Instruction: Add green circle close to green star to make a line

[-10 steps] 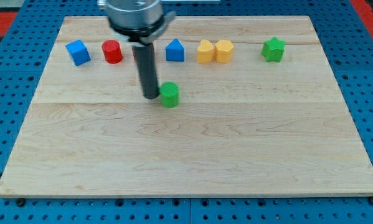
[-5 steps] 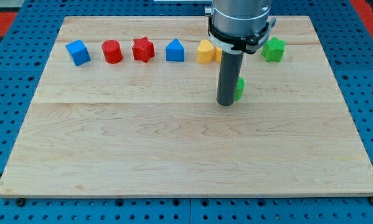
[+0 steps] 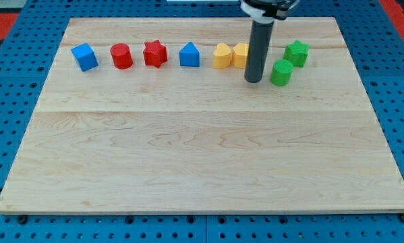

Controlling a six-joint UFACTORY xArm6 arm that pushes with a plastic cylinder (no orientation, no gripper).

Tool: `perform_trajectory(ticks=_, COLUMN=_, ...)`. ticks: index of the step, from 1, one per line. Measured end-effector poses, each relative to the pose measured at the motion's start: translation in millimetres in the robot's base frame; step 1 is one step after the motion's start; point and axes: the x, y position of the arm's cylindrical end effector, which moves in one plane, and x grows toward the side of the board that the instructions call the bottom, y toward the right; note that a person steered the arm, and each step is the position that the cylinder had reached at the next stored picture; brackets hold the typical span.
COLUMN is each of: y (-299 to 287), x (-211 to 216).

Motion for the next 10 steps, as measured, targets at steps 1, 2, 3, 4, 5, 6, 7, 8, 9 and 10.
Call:
perform_trajectory(ticks=1, y=24.8, x=40.4)
perform_trajectory(ticks=2, y=50.3, x=38.3)
perform_trajectory(ticks=3, y=65.5, x=15.1)
perform_trajectory(ticks=4, y=71.2, x=7.9)
perform_trajectory(ticks=5, y=67.0, x=7.9)
perform_trajectory(ticks=6, y=67.0, x=0.3)
perform_trajectory(ticks=7, y=67.0, x=-7.8)
perform_trajectory(ticks=8, y=66.4, x=-29.5)
perform_trajectory(ticks=9, y=73.4, x=-22.8)
perform_trajectory(ticks=10, y=66.0, x=-39.8)
